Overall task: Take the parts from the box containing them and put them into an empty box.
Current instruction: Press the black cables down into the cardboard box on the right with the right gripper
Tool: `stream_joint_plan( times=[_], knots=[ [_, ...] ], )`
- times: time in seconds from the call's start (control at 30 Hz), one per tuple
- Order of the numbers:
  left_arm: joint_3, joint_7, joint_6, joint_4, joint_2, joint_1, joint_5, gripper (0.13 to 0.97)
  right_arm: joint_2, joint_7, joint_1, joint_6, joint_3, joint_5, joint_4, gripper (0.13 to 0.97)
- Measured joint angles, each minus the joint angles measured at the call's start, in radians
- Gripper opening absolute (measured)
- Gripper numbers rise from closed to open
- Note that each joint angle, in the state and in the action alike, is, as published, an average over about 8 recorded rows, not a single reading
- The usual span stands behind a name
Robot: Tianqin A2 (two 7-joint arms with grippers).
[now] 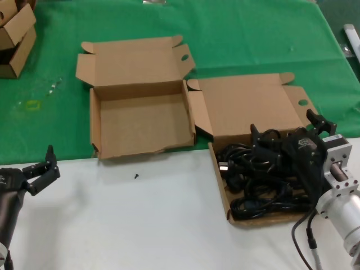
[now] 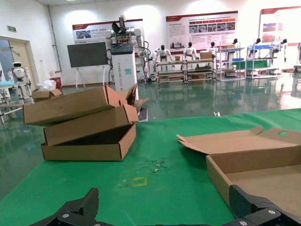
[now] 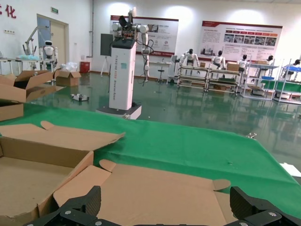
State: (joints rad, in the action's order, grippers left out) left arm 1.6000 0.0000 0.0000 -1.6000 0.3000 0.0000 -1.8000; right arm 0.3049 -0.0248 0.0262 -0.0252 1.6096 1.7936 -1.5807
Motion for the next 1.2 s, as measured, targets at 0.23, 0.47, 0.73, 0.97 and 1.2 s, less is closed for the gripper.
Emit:
stream_joint_plan(
  times=[0.23, 0.47, 0.73, 0.97, 1.2],
  knots=[
    [0.0, 0.0, 0.0, 0.0, 0.0, 0.0, 0.0, 0.966, 0.0, 0.0, 0.0, 0.0, 0.0, 0.0, 0.0, 0.966],
    [0.0, 0.0, 0.0, 0.0, 0.0, 0.0, 0.0, 0.966, 0.0, 0.0, 0.0, 0.0, 0.0, 0.0, 0.0, 0.966],
    [0.0, 0.0, 0.0, 0.0, 0.0, 0.0, 0.0, 0.955, 0.0, 0.0, 0.0, 0.0, 0.0, 0.0, 0.0, 0.966],
    [0.0, 0.0, 0.0, 0.0, 0.0, 0.0, 0.0, 0.923, 0.01, 0.004, 0.001, 0.008, 0.013, 0.004, -0.003, 0.966],
    [0.0, 0.0, 0.0, 0.0, 0.0, 0.0, 0.0, 0.866, 0.05, 0.008, 0.002, 0.022, 0.051, 0.006, -0.016, 0.966]
  ],
)
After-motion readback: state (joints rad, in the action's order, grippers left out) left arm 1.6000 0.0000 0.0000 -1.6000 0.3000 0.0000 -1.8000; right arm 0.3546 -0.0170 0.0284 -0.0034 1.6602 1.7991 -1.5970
